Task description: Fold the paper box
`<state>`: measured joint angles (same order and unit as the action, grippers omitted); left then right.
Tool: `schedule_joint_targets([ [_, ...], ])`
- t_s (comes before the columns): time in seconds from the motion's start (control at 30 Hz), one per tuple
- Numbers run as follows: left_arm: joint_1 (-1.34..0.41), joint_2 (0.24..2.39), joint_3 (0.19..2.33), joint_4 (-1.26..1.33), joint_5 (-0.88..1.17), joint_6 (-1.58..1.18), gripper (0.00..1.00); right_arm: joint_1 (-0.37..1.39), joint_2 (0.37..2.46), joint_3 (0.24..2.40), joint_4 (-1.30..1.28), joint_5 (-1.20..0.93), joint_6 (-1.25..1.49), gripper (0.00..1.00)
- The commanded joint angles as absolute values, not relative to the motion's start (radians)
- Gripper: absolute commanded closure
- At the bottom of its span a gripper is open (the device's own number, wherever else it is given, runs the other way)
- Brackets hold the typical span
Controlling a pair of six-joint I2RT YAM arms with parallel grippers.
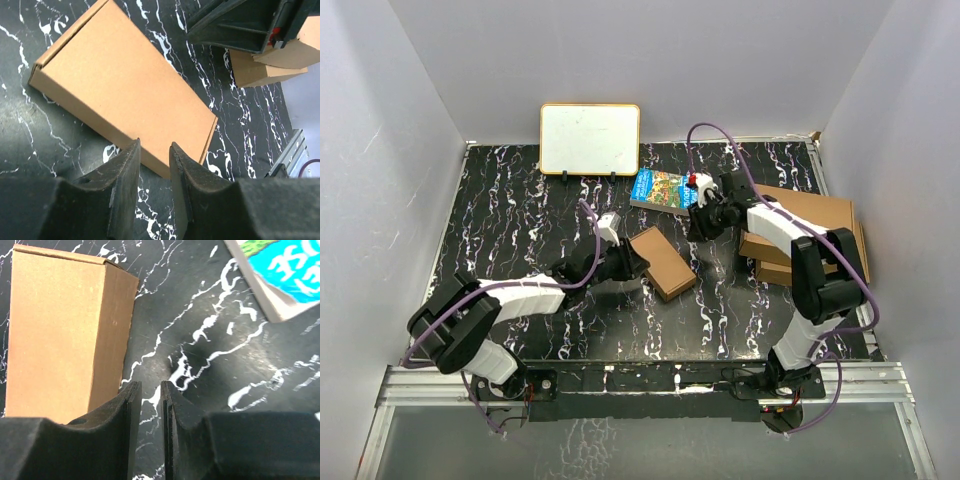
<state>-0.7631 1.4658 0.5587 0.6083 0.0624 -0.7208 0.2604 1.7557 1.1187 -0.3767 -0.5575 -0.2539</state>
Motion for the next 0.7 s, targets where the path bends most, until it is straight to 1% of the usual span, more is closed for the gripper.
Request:
schedule_joint_targets([
  [0.0,-0.767,1.469,0.627,0.591,0.066,-0.670,0.71,0.234,1.659,1.149,-0.391,-0.549,-0.356,0.72],
  [0.1,-0.767,1.436,0.622,0.559,0.051,-0.648,0.68,0.219,1.621,1.135,-0.397,-0.681,-0.397,0.71],
  [0.17,-0.766,1.393,0.610,0.524,0.029,-0.630,0.62,0.218,1.600,1.122,-0.395,-0.750,-0.412,0.70],
  [0.27,-0.757,1.324,0.575,0.472,-0.018,-0.626,0.50,0.217,1.599,1.111,-0.396,-0.783,-0.436,0.68],
  [0.33,-0.738,1.291,0.550,0.442,-0.027,-0.643,0.47,0.217,1.613,1.116,-0.417,-0.775,-0.460,0.68],
  [0.47,-0.697,1.263,0.496,0.454,0.031,-0.699,0.41,0.217,1.640,1.115,-0.442,-0.729,-0.496,0.70],
  [0.67,-0.681,1.326,0.483,0.538,0.100,-0.760,0.41,0.231,1.710,1.123,-0.505,-0.693,-0.569,0.78],
])
